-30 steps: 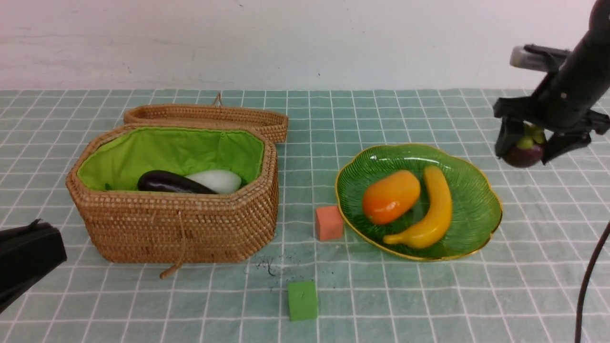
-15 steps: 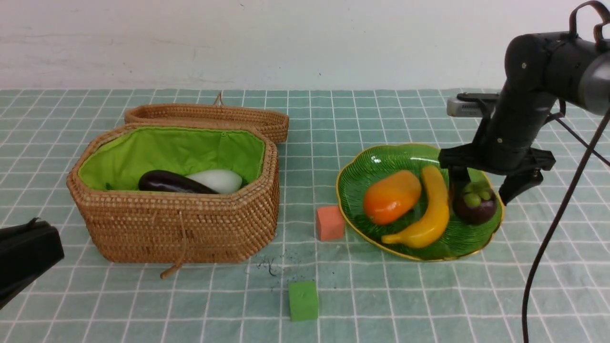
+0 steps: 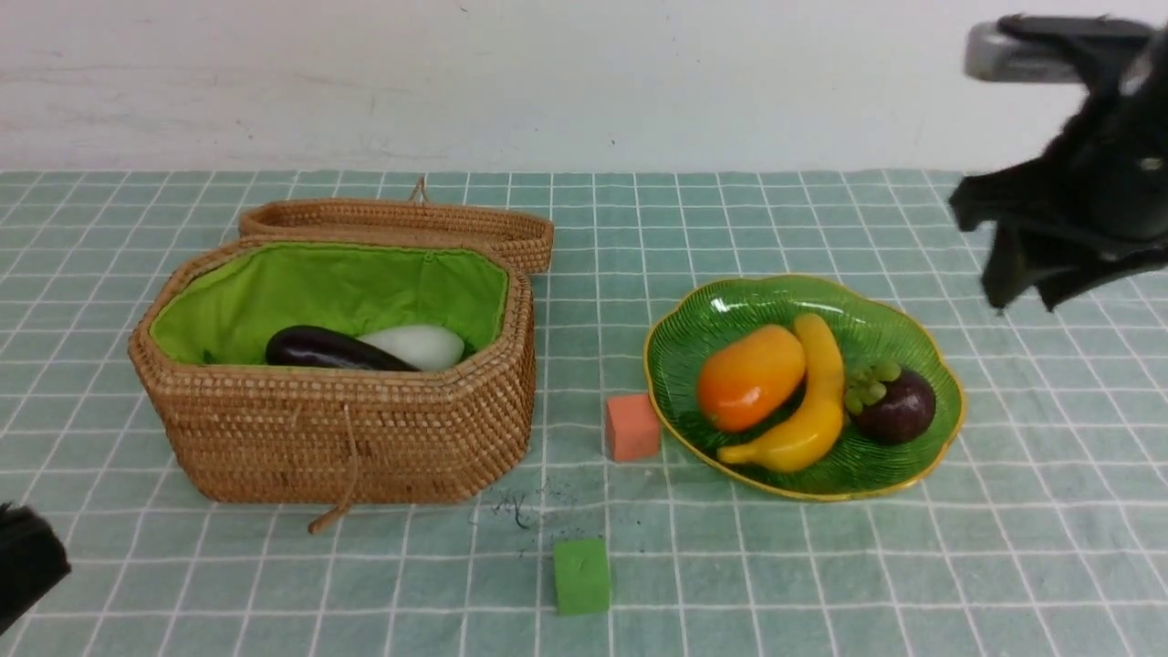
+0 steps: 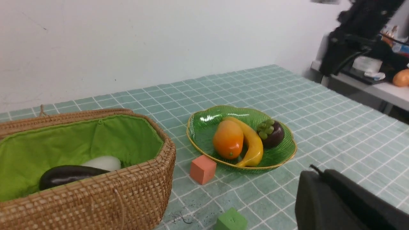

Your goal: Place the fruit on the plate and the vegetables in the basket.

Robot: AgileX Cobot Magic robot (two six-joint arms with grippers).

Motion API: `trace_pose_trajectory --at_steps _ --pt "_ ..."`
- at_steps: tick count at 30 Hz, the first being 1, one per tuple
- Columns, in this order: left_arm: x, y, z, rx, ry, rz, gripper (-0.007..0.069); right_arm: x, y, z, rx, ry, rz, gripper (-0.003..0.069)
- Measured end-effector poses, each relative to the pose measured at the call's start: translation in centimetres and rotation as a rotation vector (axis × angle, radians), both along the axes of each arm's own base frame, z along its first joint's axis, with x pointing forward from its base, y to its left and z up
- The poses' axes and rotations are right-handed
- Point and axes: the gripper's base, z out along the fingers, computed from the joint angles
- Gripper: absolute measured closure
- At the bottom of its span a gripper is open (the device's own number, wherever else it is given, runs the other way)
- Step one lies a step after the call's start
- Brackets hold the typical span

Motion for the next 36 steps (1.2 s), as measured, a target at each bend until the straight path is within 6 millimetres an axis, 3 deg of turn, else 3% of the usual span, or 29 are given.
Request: trace_pose_trajectory --at_steps 3,4,6,8,9,12,14,19,24,30,36 --pt "-0.4 0.2 -2.3 -0.065 -0.054 -0.008 0.0631 -7.2 -1.3 1.2 0.011 -0.060 -0.005 0.0566" --pt "-0.4 0.2 -2.4 -0.073 -0.064 -0.009 0.0631 -7.7 -1.4 1.2 0.013 -0.065 -0.006 0.0573" --pt "-0.3 0.1 -3.9 -0.102 -0.095 -0.016 0.0629 -13.0 -2.4 1.1 0.037 -0.137 -0.025 0.0645" --pt "-0.2 0.0 -4.7 -0.103 -0.096 -0.018 0.0628 -15.3 -2.8 0.6 0.046 -0.168 -0.032 0.0658" --pt "-0.1 -0.2 -5.4 -0.103 -0.095 -0.020 0.0627 -18.1 -3.3 -0.2 0.061 -0.199 -0.045 0.0662" --pt "0.2 -0.4 -6.4 -0.092 -0.081 -0.021 0.0627 -21.4 -3.9 -2.4 0.096 -0.246 -0.082 0.0661" --pt "0.2 -0.4 -6.7 -0.085 -0.073 -0.021 0.0627 -22.2 -4.1 -3.3 0.115 -0.285 -0.097 0.0659" --pt "0.3 -0.4 -7.5 -0.041 -0.016 -0.015 0.0623 -25.1 -4.8 -6.8 0.242 -0.589 -0.169 0.0655" --pt "0.3 -0.4 -8.1 -0.003 0.032 -0.010 0.0620 -26.4 -5.6 -9.1 0.310 -0.860 -0.225 0.0638" --pt "0.4 -0.4 -8.6 0.027 0.071 -0.006 0.0617 -26.5 -5.8 -11.0 0.365 -0.889 -0.278 0.0597" --pt "0.3 -0.3 -8.7 0.038 0.085 -0.004 0.0612 -26.0 -6.6 -11.4 0.167 -0.959 -0.257 0.0590"
